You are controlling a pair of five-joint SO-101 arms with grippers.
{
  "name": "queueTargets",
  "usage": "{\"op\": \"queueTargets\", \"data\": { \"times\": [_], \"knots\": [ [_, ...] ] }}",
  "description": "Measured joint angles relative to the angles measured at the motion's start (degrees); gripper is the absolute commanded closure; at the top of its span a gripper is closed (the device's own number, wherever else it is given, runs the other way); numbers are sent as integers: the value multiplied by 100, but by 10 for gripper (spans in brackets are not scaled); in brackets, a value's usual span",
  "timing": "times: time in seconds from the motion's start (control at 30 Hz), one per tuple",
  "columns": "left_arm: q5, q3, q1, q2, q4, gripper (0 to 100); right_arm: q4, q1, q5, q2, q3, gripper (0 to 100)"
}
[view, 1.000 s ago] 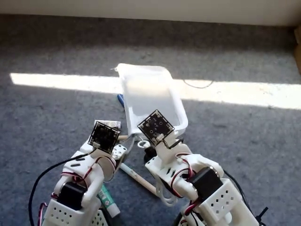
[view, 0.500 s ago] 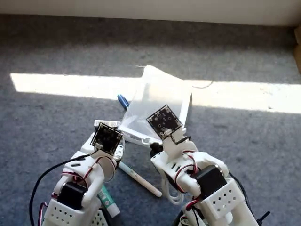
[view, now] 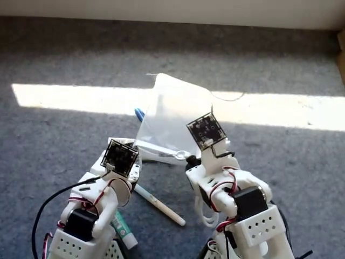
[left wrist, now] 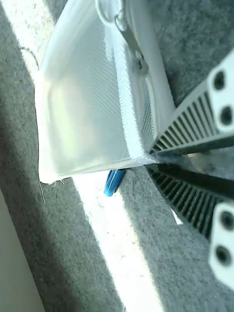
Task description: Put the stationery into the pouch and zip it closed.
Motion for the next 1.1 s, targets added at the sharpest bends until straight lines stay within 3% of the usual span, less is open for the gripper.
{"op": "queueTargets", "data": {
  "times": [0.43, 0.97, 1.1],
  "knots": [
    [0, -9, -70, -18, 0, 994, 211, 932, 299, -1495, 9, 995],
    [9, -352, -114, -26, 387, 989, 211, 1495, 387, -1565, 9, 995],
    [9, -378, -114, -26, 440, 908, 211, 1495, 387, -1565, 9, 995]
  ]
}}
